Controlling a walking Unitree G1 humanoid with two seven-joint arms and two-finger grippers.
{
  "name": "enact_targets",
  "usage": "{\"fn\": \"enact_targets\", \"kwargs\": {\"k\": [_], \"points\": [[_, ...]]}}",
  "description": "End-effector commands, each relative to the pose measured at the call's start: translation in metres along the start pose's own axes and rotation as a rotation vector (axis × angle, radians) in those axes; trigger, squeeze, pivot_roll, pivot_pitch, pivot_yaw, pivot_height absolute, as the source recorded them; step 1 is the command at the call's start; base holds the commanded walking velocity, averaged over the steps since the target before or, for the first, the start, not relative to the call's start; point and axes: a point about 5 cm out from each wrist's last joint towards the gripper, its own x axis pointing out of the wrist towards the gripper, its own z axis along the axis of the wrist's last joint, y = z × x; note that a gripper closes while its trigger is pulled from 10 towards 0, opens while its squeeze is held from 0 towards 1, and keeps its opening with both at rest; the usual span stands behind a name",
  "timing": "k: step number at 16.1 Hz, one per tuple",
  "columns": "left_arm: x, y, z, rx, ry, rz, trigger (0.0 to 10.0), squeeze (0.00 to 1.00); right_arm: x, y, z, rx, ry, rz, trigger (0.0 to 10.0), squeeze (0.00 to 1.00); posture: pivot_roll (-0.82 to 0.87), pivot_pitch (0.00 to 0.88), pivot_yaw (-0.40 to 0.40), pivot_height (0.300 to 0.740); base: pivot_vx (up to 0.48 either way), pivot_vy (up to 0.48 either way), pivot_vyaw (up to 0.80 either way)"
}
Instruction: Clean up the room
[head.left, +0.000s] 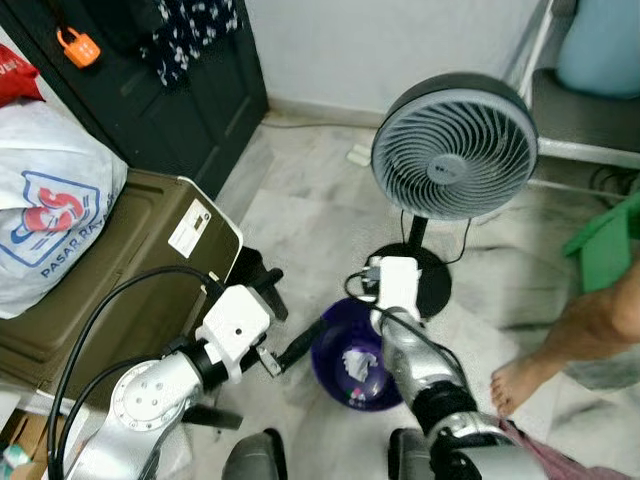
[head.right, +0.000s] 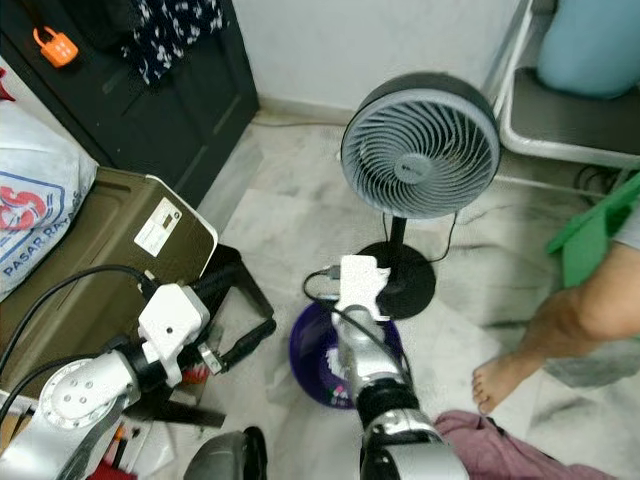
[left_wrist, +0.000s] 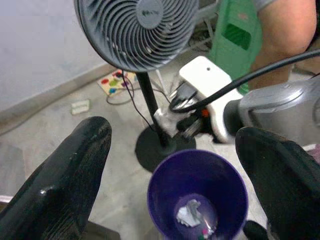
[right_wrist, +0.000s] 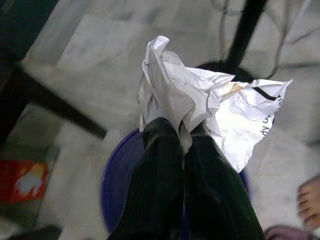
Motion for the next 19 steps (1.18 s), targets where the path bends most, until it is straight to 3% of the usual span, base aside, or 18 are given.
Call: {"fn": "enact_targets", "kwargs": {"k": [1,4,8,12,15,16,19], "points": [[-0.004,-0.002,0.001,0.000,0.013,-0.012,10.0,0.00,-0.003,0.013,-0.011,-0.007,0.045,0.038,10.0,0.00,0.10,0.261,0.148,0.740,0.000,0.000,0.00],[-0.010,-0.004,0.002,-0.007,0.039,-0.012,10.0,0.00,-0.005,0.023,-0.025,0.048,0.120,0.059,10.0,0.00,0.12,0.274,0.158,0.740,0.000,0.000,0.00],[-0.014,-0.005,0.002,-0.008,0.059,-0.018,10.0,0.00,-0.007,0.035,-0.027,0.026,0.132,0.095,10.0,0.00,0.12,0.275,0.162,0.740,0.000,0.000,0.00],[-0.013,-0.005,0.003,-0.011,0.069,-0.022,10.0,0.00,-0.005,0.026,-0.031,0.013,0.148,0.039,10.0,0.00,0.12,0.271,0.164,0.740,0.000,0.000,0.00],[-0.012,-0.004,0.002,-0.009,0.071,-0.023,10.0,0.00,-0.003,0.022,-0.023,-0.013,0.101,0.011,10.0,0.00,0.12,0.267,0.165,0.740,0.000,0.000,0.00],[-0.012,-0.003,0.002,-0.007,0.072,-0.021,10.0,0.00,-0.001,0.015,-0.020,-0.047,0.073,-0.038,10.0,0.00,0.13,0.266,0.166,0.740,0.000,0.000,0.00],[-0.013,-0.003,0.003,-0.007,0.076,-0.021,10.0,0.00,0.001,0.005,-0.018,-0.034,0.065,-0.083,10.0,0.00,0.12,0.264,0.167,0.740,0.000,0.000,0.00]]}}
